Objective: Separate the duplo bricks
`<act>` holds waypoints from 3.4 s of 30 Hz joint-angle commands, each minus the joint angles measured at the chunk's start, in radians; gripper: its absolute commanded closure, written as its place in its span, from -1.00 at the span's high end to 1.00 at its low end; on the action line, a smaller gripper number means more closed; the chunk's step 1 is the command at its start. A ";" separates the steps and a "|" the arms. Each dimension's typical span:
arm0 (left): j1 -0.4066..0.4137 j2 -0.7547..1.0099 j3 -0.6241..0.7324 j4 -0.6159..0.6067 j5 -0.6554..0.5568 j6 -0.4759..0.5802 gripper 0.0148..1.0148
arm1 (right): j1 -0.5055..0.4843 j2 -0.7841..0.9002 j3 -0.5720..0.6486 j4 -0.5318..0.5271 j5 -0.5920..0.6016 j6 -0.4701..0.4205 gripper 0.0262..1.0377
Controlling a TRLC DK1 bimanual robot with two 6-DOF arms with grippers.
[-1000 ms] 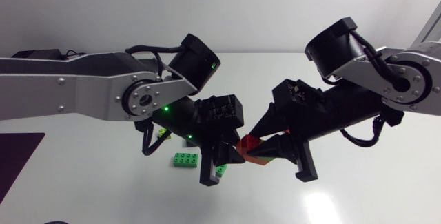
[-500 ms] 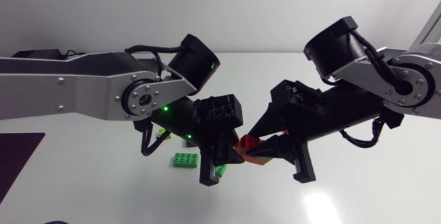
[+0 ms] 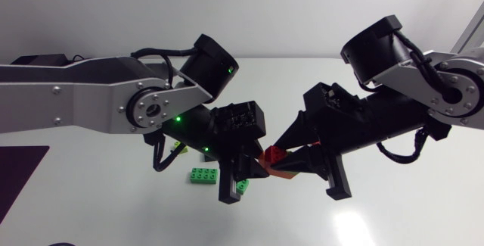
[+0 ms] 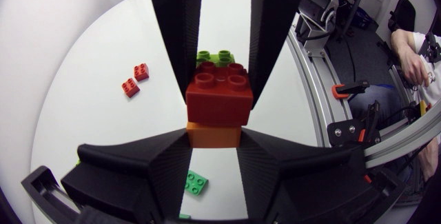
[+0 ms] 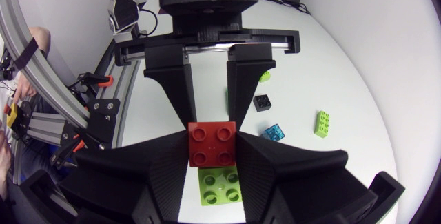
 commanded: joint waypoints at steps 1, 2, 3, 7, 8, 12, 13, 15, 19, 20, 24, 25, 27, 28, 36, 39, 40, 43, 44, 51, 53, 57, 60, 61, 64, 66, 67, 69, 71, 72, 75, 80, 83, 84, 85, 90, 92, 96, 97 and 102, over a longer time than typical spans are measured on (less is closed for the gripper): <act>-0.015 -0.019 -0.024 0.010 0.024 -0.009 -0.30 | -0.004 -0.025 0.019 0.031 -0.030 0.031 -0.51; -0.017 -0.019 -0.026 0.010 0.026 -0.009 -0.30 | -0.004 -0.028 0.019 0.031 -0.030 0.033 -0.52; -0.017 -0.017 -0.026 0.010 0.026 -0.009 -0.30 | -0.005 -0.031 0.018 0.032 -0.030 0.036 -0.52; -0.020 -0.014 -0.027 0.011 0.026 -0.009 -0.30 | -0.027 -0.042 0.022 0.045 -0.039 0.045 -0.52; -0.020 -0.014 -0.029 0.013 0.026 -0.009 -0.30 | -0.041 -0.043 0.027 0.046 -0.044 0.045 -0.52; -0.010 -0.013 -0.040 0.013 0.024 -0.009 -0.30 | -0.148 -0.037 0.051 0.071 -0.079 0.048 -0.51; -0.003 -0.014 -0.041 0.013 0.024 -0.006 -0.30 | -0.183 -0.031 0.057 0.071 -0.093 0.045 -0.51; 0.008 -0.022 -0.047 0.013 0.024 -0.001 -0.30 | -0.235 -0.023 0.062 0.086 -0.101 0.043 -0.51; 0.032 -0.039 -0.058 0.013 0.024 0.010 -0.30 | -0.334 0.017 0.048 0.131 -0.098 0.036 -0.51; 0.040 -0.043 -0.059 0.013 0.024 0.011 -0.30 | -0.363 0.037 0.045 0.135 -0.098 0.022 -0.51; 0.065 -0.057 -0.063 0.021 0.021 0.011 -0.30 | -0.439 0.121 0.007 0.157 -0.082 -0.042 -0.51; 0.072 -0.057 -0.063 0.025 0.019 0.010 -0.30 | -0.449 0.141 -0.010 0.169 -0.068 -0.055 -0.51; 0.079 -0.059 -0.061 0.034 0.018 0.010 -0.30 | -0.449 0.176 -0.047 0.221 -0.032 -0.069 -0.51; 0.083 -0.060 -0.061 0.044 0.016 0.008 -0.30 | -0.449 0.198 -0.070 0.253 -0.015 -0.072 -0.51; 0.085 -0.054 -0.061 0.079 -0.013 -0.010 -0.30 | -0.413 0.360 -0.163 0.410 0.088 -0.110 -0.51; 0.085 -0.054 -0.059 0.083 -0.016 -0.013 -0.30 | -0.412 0.423 -0.166 0.445 0.119 -0.122 -0.51; 0.085 -0.052 -0.059 0.085 -0.017 -0.015 -0.30 | -0.412 0.442 -0.165 0.459 0.125 -0.124 -0.51; 0.082 -0.046 -0.058 0.090 -0.020 -0.021 -0.30 | -0.410 0.489 -0.153 0.473 0.140 -0.130 -0.51; 0.079 -0.045 -0.058 0.091 -0.024 -0.023 -0.30 | -0.410 0.504 -0.151 0.488 0.152 -0.130 -0.51; 0.066 -0.033 -0.053 0.099 -0.030 -0.033 -0.30 | -0.409 0.587 -0.119 0.545 0.183 -0.127 -0.51; 0.063 -0.031 -0.050 0.099 -0.031 -0.033 -0.30 | -0.409 0.601 -0.104 0.551 0.189 -0.127 -0.51; 0.057 -0.031 -0.041 0.099 -0.034 -0.041 -0.30 | -0.409 0.615 -0.087 0.571 0.218 -0.125 -0.51; 0.052 -0.029 -0.040 0.099 -0.037 -0.043 -0.30 | -0.409 0.616 -0.074 0.571 0.229 -0.125 -0.50; 0.049 -0.028 -0.040 0.099 -0.037 -0.043 -0.30 | -0.409 0.620 -0.071 0.569 0.234 -0.125 -0.49; 0.046 -0.023 -0.040 0.099 -0.039 -0.044 -0.30 | -0.409 0.633 -0.061 0.565 0.241 -0.128 -0.20; 0.045 -0.022 -0.038 0.099 -0.039 -0.044 -0.30 | -0.409 0.633 -0.062 0.563 0.241 -0.128 0.34; 0.043 -0.022 -0.036 0.099 -0.039 -0.046 -0.30 | -0.409 0.629 -0.064 0.560 0.241 -0.128 0.56; 0.042 -0.022 -0.032 0.099 -0.040 -0.047 -0.30 | -0.407 0.613 -0.070 0.557 0.241 -0.125 0.78; 0.039 -0.022 -0.027 0.097 -0.040 -0.049 -0.30 | -0.406 0.593 -0.074 0.549 0.240 -0.125 0.81; 0.037 -0.022 -0.027 0.097 -0.042 -0.050 -0.30 | -0.406 0.581 -0.074 0.542 0.240 -0.122 0.81; 0.032 -0.023 -0.023 0.093 -0.043 -0.050 -0.30 | -0.416 0.509 -0.084 0.511 0.211 -0.121 0.90; 0.031 -0.026 -0.023 0.071 -0.045 -0.044 -0.30 | -0.446 0.288 -0.084 0.342 0.062 -0.142 0.91; 0.028 -0.037 -0.023 0.064 -0.045 -0.041 -0.30 | -0.467 0.173 -0.045 0.157 -0.058 -0.197 0.91; 0.025 -0.042 -0.023 0.059 -0.045 -0.040 -0.30 | -0.470 0.144 -0.028 0.086 -0.095 -0.223 0.91; 0.022 -0.043 -0.021 0.056 -0.045 -0.036 -0.30 | -0.470 0.123 -0.013 0.020 -0.121 -0.250 0.91; 0.005 -0.049 -0.020 0.041 -0.043 -0.027 -0.30 | -0.436 0.066 0.031 -0.215 -0.217 -0.352 0.91; -0.004 -0.057 -0.023 0.031 -0.043 -0.023 -0.30 | -0.413 0.050 0.041 -0.254 -0.245 -0.357 0.91; -0.015 -0.066 -0.027 0.022 -0.042 -0.021 -0.30 | -0.350 0.041 0.036 -0.291 -0.259 -0.365 0.91; -0.017 -0.066 -0.027 0.019 -0.042 -0.020 -0.30 | -0.327 0.037 0.030 -0.296 -0.259 -0.363 0.91; -0.017 -0.072 -0.024 0.016 -0.042 -0.018 -0.30 | -0.255 0.027 0.001 -0.304 -0.256 -0.357 0.91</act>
